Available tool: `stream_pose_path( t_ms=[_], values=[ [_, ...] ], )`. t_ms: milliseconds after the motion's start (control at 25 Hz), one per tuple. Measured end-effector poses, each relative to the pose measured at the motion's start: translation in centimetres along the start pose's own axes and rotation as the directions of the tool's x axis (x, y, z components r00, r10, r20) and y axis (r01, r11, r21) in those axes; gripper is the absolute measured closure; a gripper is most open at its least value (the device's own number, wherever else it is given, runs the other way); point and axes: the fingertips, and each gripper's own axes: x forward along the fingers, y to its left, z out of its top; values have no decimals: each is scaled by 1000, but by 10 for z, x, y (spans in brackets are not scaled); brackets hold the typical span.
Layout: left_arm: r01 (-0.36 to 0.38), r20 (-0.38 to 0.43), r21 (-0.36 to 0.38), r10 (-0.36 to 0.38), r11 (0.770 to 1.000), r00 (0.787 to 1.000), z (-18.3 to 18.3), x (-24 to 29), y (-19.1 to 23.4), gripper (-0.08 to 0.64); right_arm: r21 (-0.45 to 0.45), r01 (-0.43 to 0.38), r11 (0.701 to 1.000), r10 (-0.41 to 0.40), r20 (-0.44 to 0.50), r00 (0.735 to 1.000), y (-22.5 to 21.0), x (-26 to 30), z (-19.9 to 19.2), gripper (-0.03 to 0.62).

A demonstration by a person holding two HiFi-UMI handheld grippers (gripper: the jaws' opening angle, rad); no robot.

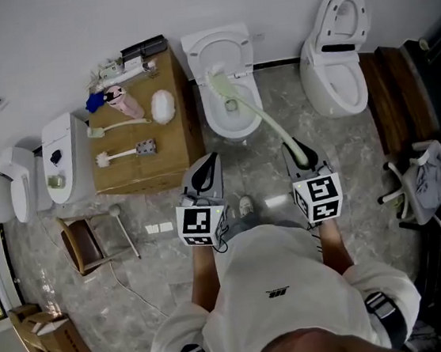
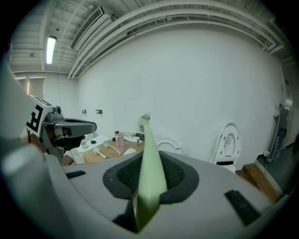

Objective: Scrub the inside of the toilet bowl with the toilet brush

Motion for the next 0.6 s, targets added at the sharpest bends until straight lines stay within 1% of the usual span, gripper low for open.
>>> stream_pose_path(
  t_ms=[280, 440, 600],
  values=[
    [28, 8, -7, -27, 1000, 1000, 3, 25, 40, 551, -3, 21, 1000, -21, 12, 1000, 12, 39, 20, 522],
    [30, 8, 3, -30, 1000, 1000, 6, 41, 54, 551, -9, 26, 1000, -26, 14, 1000, 13, 58, 27, 522],
    [24, 8, 13, -24, 1000, 1000, 4, 60, 68, 551, -20, 22, 1000, -22, 36, 999, 8, 76, 37, 522]
  ],
)
